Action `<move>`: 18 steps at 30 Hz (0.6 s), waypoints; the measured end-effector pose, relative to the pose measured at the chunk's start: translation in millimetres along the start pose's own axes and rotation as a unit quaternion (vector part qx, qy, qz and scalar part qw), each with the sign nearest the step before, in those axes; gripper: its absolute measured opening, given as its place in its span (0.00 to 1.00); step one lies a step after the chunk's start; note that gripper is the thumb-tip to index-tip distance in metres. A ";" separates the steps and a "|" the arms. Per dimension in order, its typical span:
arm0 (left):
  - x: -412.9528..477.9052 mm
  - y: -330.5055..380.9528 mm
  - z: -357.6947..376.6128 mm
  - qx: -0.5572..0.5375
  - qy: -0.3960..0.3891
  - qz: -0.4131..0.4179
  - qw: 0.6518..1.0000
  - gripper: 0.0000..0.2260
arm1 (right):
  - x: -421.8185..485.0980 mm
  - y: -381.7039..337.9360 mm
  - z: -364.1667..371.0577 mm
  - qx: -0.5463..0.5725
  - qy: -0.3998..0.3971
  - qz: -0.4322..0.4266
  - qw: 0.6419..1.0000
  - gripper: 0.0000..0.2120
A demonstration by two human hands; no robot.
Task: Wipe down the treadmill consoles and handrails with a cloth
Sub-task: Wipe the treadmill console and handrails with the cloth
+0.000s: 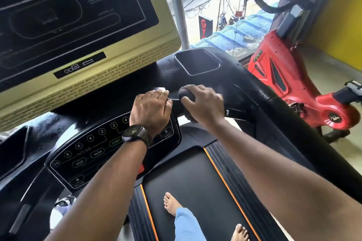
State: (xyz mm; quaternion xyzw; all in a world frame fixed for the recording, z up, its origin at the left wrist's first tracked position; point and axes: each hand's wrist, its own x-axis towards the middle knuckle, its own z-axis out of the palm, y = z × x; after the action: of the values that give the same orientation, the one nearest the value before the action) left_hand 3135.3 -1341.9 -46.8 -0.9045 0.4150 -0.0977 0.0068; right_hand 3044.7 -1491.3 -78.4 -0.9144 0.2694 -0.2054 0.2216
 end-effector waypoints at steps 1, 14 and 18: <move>-0.9 0.4 -0.4 -0.002 -0.003 -0.001 1.000 0.23 | -4.1 1.9 1.4 -0.001 0.007 0.004 1.000 0.23; -1.5 0.5 0.5 0.005 0.006 -0.004 1.000 0.24 | -68.3 21.1 37.7 -0.132 0.148 -0.072 0.978 0.28; -0.5 0.3 0.4 0.008 -0.004 -0.006 1.000 0.24 | -46.1 1.7 36.2 -0.101 0.157 -0.016 0.982 0.27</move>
State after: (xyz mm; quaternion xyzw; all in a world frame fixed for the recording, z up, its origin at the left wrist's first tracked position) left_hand 3134.8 -1341.7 -47.2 -0.9075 0.4083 -0.0975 0.0149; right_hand 3026.5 -1455.0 -120.7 -0.8926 0.3059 -0.3215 0.0800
